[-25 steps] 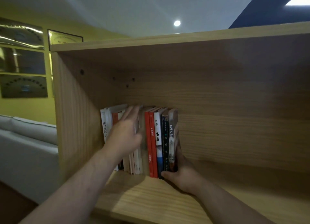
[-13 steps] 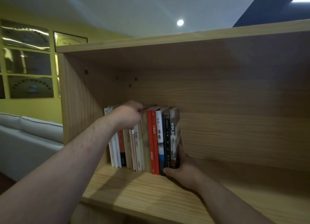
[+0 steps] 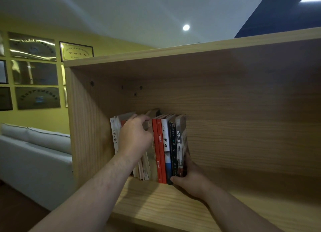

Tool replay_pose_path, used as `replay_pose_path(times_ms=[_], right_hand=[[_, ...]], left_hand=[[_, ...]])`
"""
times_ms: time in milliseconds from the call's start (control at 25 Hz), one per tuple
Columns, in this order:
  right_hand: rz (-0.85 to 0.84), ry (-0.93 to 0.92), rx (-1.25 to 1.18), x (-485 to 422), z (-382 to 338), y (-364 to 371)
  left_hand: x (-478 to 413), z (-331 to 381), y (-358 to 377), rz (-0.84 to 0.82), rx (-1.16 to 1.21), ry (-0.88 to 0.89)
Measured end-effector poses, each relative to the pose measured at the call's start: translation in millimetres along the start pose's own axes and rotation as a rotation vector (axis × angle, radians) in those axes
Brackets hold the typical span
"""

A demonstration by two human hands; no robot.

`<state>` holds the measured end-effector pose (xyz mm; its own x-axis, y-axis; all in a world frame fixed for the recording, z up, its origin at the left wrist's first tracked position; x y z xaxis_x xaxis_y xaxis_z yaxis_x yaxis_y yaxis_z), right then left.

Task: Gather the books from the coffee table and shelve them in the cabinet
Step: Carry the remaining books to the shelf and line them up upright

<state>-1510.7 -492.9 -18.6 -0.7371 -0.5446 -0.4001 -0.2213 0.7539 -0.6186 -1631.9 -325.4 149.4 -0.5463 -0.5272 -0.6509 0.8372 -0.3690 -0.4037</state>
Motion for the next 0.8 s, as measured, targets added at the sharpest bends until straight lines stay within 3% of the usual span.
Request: replay_pose_path(times_ms=[280,360,480,560,800], right_hand=[[0.003,-0.007,-0.015,0.7,-0.9,-0.8],[0.007,-0.006,-0.011,0.8,-1.0,-1.3],[0.02,0.0,-0.008,1.2,-2.6,-1.9],[0.039,0.013,-0.016,1.6,-2.2,-2.7],[0.03,0.021,-0.021,2.3,-3.6,-3.7]], left_hand=[[6.4,-2.2,-27.2,0.01,-0.04,-0.069],[12.3,-4.0,-28.3,0.012,0.055,-0.076],[35.6,-37.6,-4.2,-0.082,0.349,-0.3],[56.7,-54.0,21.0,-0.184,0.411,-0.39],[69.0,-66.4,9.3,-0.148,0.357,-0.353]])
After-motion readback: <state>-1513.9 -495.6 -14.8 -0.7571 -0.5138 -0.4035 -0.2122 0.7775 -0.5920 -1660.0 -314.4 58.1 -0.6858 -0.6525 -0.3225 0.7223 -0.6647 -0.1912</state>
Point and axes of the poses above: each hand's wrist, its own x-axis away from the middle knuckle, its own y-axis out of the palm, z = x × y, the point moved 9 cm from there along -x, towards the middle knuckle, and after that the axes turned 11 degrees about -y, right-handed, at the moved point
